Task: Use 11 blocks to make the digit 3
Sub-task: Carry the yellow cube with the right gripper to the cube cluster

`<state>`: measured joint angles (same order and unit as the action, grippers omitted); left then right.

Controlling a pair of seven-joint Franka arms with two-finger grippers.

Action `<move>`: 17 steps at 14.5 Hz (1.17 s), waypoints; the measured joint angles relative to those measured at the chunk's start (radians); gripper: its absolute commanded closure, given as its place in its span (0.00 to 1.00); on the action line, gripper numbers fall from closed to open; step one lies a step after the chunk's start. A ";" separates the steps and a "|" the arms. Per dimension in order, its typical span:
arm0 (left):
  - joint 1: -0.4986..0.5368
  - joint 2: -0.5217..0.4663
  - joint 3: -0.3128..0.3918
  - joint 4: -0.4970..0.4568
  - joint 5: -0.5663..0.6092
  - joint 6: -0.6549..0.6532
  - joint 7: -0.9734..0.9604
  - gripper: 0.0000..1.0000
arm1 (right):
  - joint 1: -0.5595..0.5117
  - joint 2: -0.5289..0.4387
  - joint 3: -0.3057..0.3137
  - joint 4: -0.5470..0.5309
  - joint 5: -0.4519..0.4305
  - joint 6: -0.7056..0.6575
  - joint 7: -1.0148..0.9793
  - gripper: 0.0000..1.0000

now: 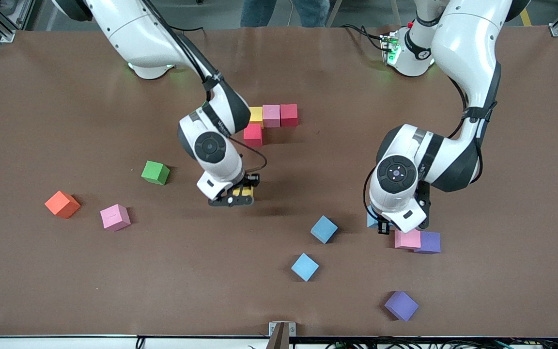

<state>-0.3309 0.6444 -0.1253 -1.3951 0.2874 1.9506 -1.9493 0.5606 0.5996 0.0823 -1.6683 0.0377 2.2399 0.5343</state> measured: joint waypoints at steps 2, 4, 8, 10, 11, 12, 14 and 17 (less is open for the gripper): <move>0.000 -0.002 -0.001 0.000 0.000 0.000 0.000 0.77 | 0.040 -0.030 0.000 -0.052 0.000 0.010 0.000 0.53; -0.001 -0.003 -0.001 0.000 0.000 -0.001 0.000 0.77 | 0.058 -0.055 -0.001 -0.098 0.000 0.032 0.000 0.53; -0.002 -0.004 -0.001 0.000 0.000 -0.004 0.000 0.77 | 0.073 -0.067 -0.001 -0.189 0.000 0.164 0.000 0.53; -0.002 -0.004 -0.001 0.000 0.000 -0.004 0.000 0.77 | 0.074 -0.067 -0.001 -0.215 0.000 0.183 0.000 0.53; -0.003 -0.004 -0.001 0.000 0.000 -0.004 0.000 0.77 | 0.074 -0.067 -0.002 -0.220 0.000 0.185 -0.001 0.53; -0.003 -0.004 -0.001 0.000 0.000 -0.004 0.000 0.77 | 0.074 -0.070 -0.002 -0.223 0.000 0.185 -0.001 0.53; -0.003 -0.004 -0.001 0.000 0.000 -0.005 0.000 0.77 | 0.080 -0.078 -0.001 -0.236 0.000 0.185 -0.004 0.53; -0.005 -0.004 -0.001 0.000 0.000 -0.006 0.000 0.77 | 0.092 -0.097 -0.001 -0.264 0.000 0.184 -0.004 0.53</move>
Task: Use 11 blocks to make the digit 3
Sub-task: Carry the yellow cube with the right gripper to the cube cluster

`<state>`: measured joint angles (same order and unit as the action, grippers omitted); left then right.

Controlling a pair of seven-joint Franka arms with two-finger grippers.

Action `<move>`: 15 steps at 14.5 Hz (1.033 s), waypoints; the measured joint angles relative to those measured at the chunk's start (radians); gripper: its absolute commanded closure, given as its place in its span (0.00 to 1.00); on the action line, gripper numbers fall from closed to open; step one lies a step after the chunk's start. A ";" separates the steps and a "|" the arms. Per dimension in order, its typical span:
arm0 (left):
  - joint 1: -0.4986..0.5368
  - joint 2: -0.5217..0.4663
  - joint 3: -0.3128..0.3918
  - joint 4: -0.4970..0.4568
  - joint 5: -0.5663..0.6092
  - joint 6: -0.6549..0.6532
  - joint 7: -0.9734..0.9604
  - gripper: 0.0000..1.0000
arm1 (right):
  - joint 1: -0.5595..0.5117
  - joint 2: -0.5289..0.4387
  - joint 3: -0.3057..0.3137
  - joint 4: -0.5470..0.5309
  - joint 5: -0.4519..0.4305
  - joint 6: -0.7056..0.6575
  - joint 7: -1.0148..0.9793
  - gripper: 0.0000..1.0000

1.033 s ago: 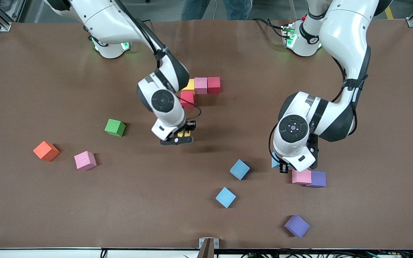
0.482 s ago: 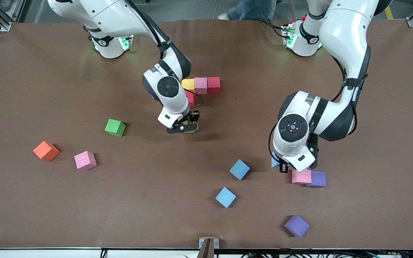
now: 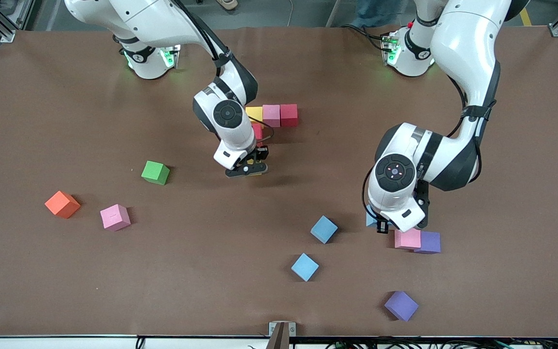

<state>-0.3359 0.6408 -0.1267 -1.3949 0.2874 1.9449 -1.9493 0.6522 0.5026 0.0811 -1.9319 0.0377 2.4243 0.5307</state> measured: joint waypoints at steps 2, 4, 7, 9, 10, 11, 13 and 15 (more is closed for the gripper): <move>-0.001 0.000 0.000 0.000 0.000 0.000 0.000 0.77 | 0.005 -0.007 0.000 -0.012 0.000 0.000 0.000 0.53; -0.001 0.000 0.000 0.000 0.000 -0.001 0.000 0.77 | 0.009 -0.010 0.002 -0.017 0.000 0.000 0.000 0.53; -0.001 0.000 0.000 0.000 0.000 -0.001 0.000 0.77 | 0.012 -0.013 0.005 -0.023 0.004 0.001 0.000 0.54; -0.002 0.000 0.000 0.000 0.000 -0.001 0.000 0.77 | 0.013 -0.018 0.011 -0.031 0.016 0.000 0.001 0.54; -0.002 0.000 0.000 0.000 0.000 -0.001 0.000 0.77 | 0.013 -0.020 0.015 -0.034 0.019 0.000 0.009 0.54; -0.002 0.000 0.000 0.000 0.000 -0.001 0.000 0.77 | 0.014 -0.022 0.017 -0.038 0.020 0.000 0.021 0.54; -0.002 0.000 -0.001 0.000 0.000 -0.001 0.000 0.77 | 0.020 -0.025 0.019 -0.044 0.020 0.000 0.041 0.55; -0.003 0.000 -0.001 0.000 0.000 -0.001 0.000 0.77 | 0.024 -0.027 0.019 -0.048 0.020 0.001 0.050 0.55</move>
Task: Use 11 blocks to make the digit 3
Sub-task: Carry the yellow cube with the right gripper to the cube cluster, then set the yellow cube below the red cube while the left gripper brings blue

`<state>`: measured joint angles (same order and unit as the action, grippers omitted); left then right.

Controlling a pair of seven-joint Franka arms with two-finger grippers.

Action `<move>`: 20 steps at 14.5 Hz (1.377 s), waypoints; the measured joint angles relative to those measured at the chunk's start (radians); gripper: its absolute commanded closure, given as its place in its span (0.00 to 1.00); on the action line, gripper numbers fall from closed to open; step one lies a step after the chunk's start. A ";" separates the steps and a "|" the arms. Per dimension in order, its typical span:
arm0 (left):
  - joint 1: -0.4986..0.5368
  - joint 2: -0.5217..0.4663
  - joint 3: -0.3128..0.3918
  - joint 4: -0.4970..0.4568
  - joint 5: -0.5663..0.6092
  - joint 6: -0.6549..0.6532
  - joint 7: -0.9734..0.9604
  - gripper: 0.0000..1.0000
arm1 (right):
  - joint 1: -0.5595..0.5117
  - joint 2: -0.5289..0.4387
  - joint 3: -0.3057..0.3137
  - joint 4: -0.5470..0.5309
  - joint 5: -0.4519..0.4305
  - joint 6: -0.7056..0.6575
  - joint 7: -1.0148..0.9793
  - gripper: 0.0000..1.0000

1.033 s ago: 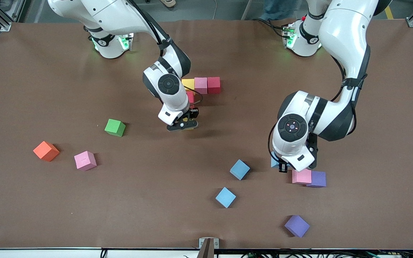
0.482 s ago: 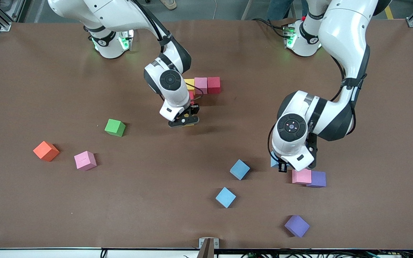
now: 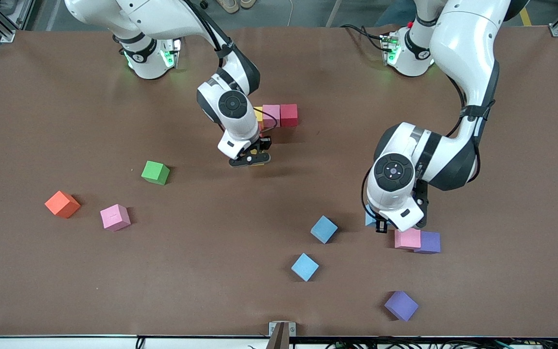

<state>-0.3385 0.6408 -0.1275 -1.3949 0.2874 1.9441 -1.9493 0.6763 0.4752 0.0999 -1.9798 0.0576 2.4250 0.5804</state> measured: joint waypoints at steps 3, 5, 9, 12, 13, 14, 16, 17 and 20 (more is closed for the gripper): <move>0.000 0.000 0.000 0.000 0.000 0.000 0.000 0.77 | 0.000 -0.001 0.000 -0.003 0.001 0.003 0.002 0.55; -0.001 0.000 -0.001 0.000 0.000 0.000 0.000 0.77 | 0.000 -0.002 0.000 -0.005 0.002 0.005 0.002 0.55; -0.008 0.000 -0.008 0.000 0.000 -0.008 -0.008 0.77 | 0.000 -0.002 0.000 -0.006 0.002 0.005 0.002 0.55; -0.031 -0.001 -0.013 0.000 0.000 -0.036 -0.042 0.77 | 0.000 -0.006 0.000 -0.012 0.003 0.006 0.002 0.55; -0.042 -0.002 -0.014 0.000 0.000 -0.040 -0.063 0.77 | 0.000 -0.008 0.000 -0.016 0.003 0.006 0.002 0.55; -0.054 -0.003 -0.014 0.001 0.000 -0.042 -0.082 0.77 | 0.000 -0.012 0.000 -0.021 0.003 0.006 0.002 0.55; -0.089 -0.004 -0.015 0.001 0.000 -0.044 -0.125 0.77 | 0.001 -0.018 0.001 -0.029 0.003 0.006 0.002 0.55; -0.110 -0.004 -0.015 0.000 0.000 -0.045 -0.152 0.77 | 0.002 -0.020 0.001 -0.033 0.003 0.006 0.002 0.55; -0.167 -0.004 -0.015 -0.002 0.000 -0.052 -0.216 0.77 | 0.006 -0.022 0.002 -0.035 0.006 0.006 0.003 0.55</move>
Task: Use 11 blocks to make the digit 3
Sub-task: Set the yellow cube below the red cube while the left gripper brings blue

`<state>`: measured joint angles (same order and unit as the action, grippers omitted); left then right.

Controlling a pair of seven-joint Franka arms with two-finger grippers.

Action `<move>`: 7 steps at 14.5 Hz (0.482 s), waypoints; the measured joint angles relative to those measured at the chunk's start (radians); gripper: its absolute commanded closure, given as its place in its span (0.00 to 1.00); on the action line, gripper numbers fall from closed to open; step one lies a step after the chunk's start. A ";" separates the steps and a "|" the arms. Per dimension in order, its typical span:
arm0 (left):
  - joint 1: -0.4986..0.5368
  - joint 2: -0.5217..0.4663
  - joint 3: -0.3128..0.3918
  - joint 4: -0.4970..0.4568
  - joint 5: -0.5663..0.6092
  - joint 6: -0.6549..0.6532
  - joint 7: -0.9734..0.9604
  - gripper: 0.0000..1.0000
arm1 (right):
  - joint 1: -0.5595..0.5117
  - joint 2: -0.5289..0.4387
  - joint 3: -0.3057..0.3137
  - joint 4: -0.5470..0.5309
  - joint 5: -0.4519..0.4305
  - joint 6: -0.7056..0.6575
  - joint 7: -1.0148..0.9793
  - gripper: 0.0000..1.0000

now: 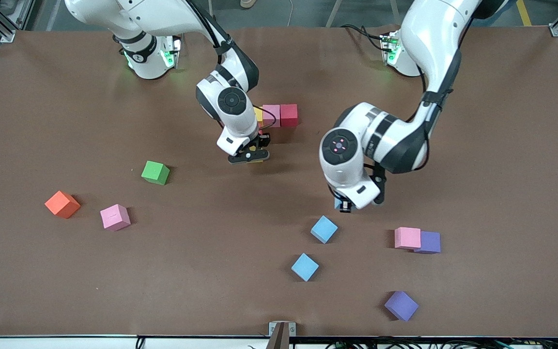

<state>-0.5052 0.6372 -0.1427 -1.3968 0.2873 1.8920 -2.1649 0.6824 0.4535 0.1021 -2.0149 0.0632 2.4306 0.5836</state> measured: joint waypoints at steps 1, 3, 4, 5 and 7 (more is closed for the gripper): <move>-0.015 0.000 0.000 -0.001 0.000 -0.002 -0.018 0.77 | 0.002 0.000 0.000 0.000 0.003 0.000 0.000 0.55; -0.034 0.004 0.000 -0.004 0.000 -0.004 -0.040 0.77 | 0.005 0.000 0.000 -0.001 0.010 0.000 0.000 0.55; -0.042 0.008 0.000 -0.005 -0.001 -0.005 -0.043 0.77 | 0.006 0.000 0.000 -0.001 0.012 0.000 0.000 0.55; -0.051 0.015 0.000 -0.005 -0.002 -0.005 -0.052 0.77 | 0.006 0.000 0.000 -0.001 0.012 0.000 0.000 0.55; -0.070 0.031 0.000 -0.006 -0.003 -0.005 -0.088 0.77 | 0.006 0.000 0.000 -0.002 0.013 0.000 0.000 0.42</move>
<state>-0.5747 0.6684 -0.1426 -1.4024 0.2843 1.8875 -2.2530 0.6884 0.4530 0.1023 -2.0169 0.0759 2.4303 0.5838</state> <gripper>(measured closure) 0.696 0.524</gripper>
